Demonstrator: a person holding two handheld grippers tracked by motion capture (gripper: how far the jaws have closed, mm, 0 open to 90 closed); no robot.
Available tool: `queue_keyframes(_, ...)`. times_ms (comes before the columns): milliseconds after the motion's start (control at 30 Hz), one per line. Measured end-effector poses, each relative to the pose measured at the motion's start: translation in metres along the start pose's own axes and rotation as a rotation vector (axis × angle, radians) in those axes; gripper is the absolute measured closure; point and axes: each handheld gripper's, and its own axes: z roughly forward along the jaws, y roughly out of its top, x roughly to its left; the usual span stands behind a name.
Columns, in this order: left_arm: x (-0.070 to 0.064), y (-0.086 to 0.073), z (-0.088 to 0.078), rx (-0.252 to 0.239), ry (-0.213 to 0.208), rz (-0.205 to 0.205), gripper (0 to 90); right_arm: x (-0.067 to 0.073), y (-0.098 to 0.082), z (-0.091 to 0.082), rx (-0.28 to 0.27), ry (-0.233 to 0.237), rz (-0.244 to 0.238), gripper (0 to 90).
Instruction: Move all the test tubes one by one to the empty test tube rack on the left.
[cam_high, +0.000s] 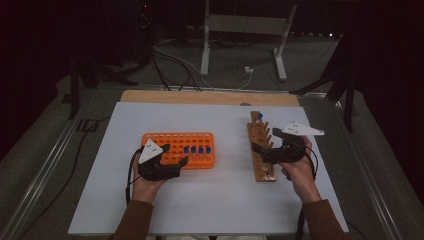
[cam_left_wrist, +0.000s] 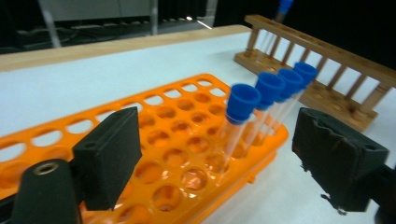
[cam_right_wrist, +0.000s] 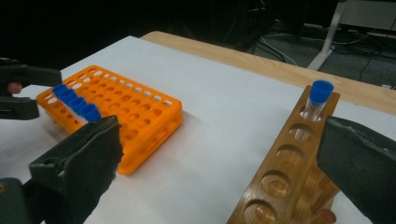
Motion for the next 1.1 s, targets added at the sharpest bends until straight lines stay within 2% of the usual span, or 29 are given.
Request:
queue_keyframes(200, 0.005, 0.003, -0.005, -0.026, 0.017, -0.032, 2.5, -0.005, 0.01, 0.006, 0.004, -0.025, 0.001, 0.4)
queue_keyframes(267, 0.006, 0.004, -0.007, -0.034, 0.018, -0.033, 0.8, -0.008, 0.014, 0.009, 0.007, -0.032, 0.004, 0.4)
queue_keyframes(500, 0.009, 0.005, -0.01, -0.053, 0.024, -0.043, 0.7, -0.016, 0.027, 0.015, -0.006, -0.054, 0.021, 0.4)
queue_keyframes(633, 0.008, 0.006, -0.009, -0.044, 0.03, -0.037, 0.7, -0.021, 0.033, 0.02, -0.009, -0.071, 0.029, 0.4)
queue_keyframes(867, 0.009, 0.007, -0.01, -0.038, 0.045, -0.048, 0.7, -0.027, 0.036, 0.036, 0.003, -0.106, 0.041, 0.4)
queue_keyframes(1100, 0.012, 0.006, -0.01, -0.03, 0.073, -0.071, 0.7, -0.037, 0.041, 0.051, -0.005, -0.128, 0.075, 0.4)
